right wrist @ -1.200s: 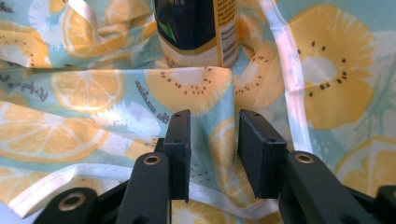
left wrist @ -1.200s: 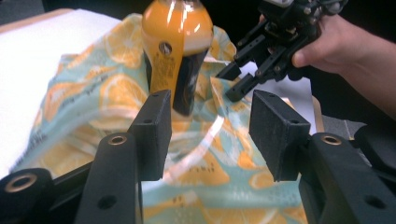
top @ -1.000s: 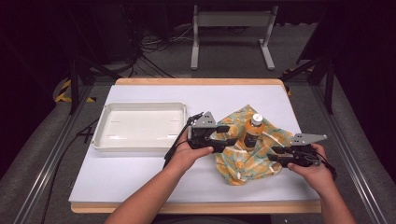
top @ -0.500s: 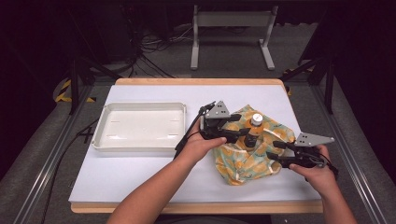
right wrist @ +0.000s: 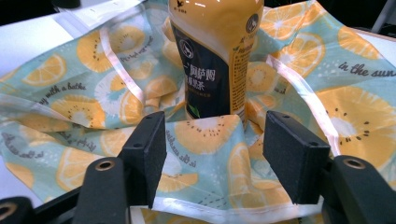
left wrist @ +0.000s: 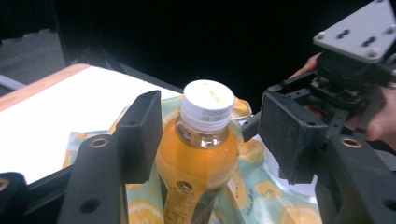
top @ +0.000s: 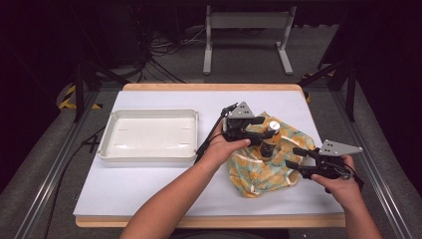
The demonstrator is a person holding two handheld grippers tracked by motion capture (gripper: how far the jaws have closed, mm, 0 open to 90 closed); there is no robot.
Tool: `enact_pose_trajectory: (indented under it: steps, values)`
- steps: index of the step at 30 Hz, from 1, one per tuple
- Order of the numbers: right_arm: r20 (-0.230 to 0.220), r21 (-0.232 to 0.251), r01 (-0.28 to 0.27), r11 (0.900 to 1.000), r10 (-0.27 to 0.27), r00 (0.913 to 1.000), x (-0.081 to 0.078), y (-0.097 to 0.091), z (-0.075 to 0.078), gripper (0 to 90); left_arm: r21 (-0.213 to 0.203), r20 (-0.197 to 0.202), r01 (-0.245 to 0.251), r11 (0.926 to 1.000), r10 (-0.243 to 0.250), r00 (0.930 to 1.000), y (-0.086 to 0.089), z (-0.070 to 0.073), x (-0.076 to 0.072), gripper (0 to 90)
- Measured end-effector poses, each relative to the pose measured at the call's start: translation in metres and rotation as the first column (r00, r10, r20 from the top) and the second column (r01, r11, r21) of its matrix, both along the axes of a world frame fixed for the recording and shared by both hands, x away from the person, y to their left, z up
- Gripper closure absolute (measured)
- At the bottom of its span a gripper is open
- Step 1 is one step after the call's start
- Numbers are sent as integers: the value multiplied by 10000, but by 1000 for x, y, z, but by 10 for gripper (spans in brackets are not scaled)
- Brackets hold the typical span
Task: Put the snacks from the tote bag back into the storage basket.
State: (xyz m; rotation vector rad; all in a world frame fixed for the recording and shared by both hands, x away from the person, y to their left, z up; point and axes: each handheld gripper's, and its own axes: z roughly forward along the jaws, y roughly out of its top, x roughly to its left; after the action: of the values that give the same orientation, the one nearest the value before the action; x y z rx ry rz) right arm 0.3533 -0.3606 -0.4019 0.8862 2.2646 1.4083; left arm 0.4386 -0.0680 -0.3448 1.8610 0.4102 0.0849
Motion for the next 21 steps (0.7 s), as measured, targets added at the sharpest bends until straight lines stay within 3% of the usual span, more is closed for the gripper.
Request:
enact_pose_trajectory:
  steps: [7,21]
  values:
    - [13,84,69,9999,-69,10000,0,-1,0,399,-162,-135,418,9990,-420,9990,-9,-7,8,362]
    - [-5,185,84,9998,-83,10000,0,-2,-1,399,-43,367,293,9996,-291,9989,-24,-13,11,410]
